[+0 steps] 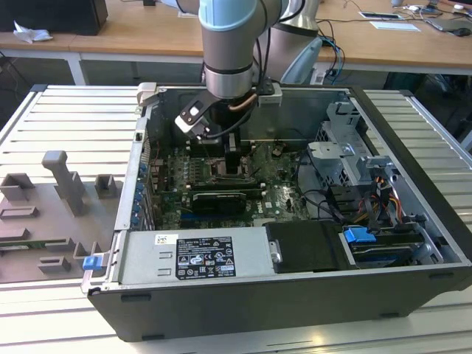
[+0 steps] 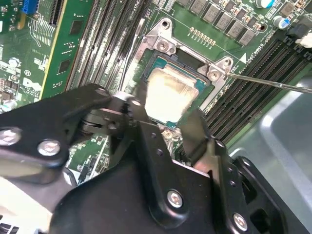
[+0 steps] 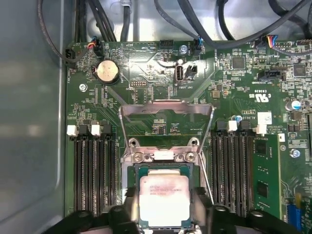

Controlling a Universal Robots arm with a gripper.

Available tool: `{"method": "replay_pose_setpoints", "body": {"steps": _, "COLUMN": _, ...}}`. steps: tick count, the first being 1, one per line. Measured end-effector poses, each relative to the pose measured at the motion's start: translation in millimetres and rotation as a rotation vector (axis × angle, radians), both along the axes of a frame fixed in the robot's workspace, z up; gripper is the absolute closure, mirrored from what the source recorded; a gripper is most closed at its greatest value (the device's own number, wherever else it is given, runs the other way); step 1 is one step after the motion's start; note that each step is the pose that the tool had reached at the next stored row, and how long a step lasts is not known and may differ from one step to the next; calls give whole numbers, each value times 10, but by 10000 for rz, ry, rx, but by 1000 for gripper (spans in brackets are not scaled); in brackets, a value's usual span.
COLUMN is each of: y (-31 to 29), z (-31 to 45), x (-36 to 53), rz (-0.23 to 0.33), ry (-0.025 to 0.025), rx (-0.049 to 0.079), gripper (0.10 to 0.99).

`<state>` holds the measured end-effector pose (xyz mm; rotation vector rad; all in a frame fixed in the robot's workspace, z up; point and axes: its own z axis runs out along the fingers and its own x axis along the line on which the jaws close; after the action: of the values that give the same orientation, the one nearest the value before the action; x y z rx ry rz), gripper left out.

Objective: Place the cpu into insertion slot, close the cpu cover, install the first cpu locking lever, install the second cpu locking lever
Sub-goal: 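Place the cpu into insertion slot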

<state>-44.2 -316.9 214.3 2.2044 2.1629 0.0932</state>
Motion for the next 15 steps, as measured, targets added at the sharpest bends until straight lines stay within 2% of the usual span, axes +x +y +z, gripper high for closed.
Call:
{"method": "replay_pose_setpoints", "body": {"steps": 1, "y": 0, "z": 8, "x": 0, "rz": 0, "ry": 1, "rx": -1, "gripper": 561}}
{"method": "replay_pose_setpoints", "body": {"steps": 2, "y": 0, "z": 14, "x": 0, "rz": 0, "ry": 1, "rx": 0, "gripper": 624}}
{"method": "replay_pose_setpoints", "body": {"steps": 3, "y": 0, "z": 22, "x": 0, "rz": 0, "ry": 1, "rx": 0, "gripper": 745}}
{"method": "replay_pose_setpoints", "body": {"steps": 4, "y": 0, "z": 26, "x": 0, "rz": -1, "ry": 1, "rx": 0, "gripper": 745}}
{"method": "replay_pose_setpoints", "body": {"steps": 5, "y": 0, "z": 33, "x": 0, "rz": 0, "ry": 1, "rx": 0, "gripper": 804}}
{"method": "replay_pose_setpoints", "body": {"steps": 6, "y": 0, "z": 38, "x": 0, "rz": -1, "ry": 1, "rx": 0, "gripper": 804}}
{"method": "replay_pose_setpoints", "body": {"steps": 9, "y": 0, "z": 50, "x": 0, "rz": 0, "ry": 1, "rx": 0, "gripper": 980}}
{"method": "replay_pose_setpoints", "body": {"steps": 15, "y": 0, "z": 87, "x": 0, "rz": 0, "ry": 4, "rx": -1, "gripper": 980}}
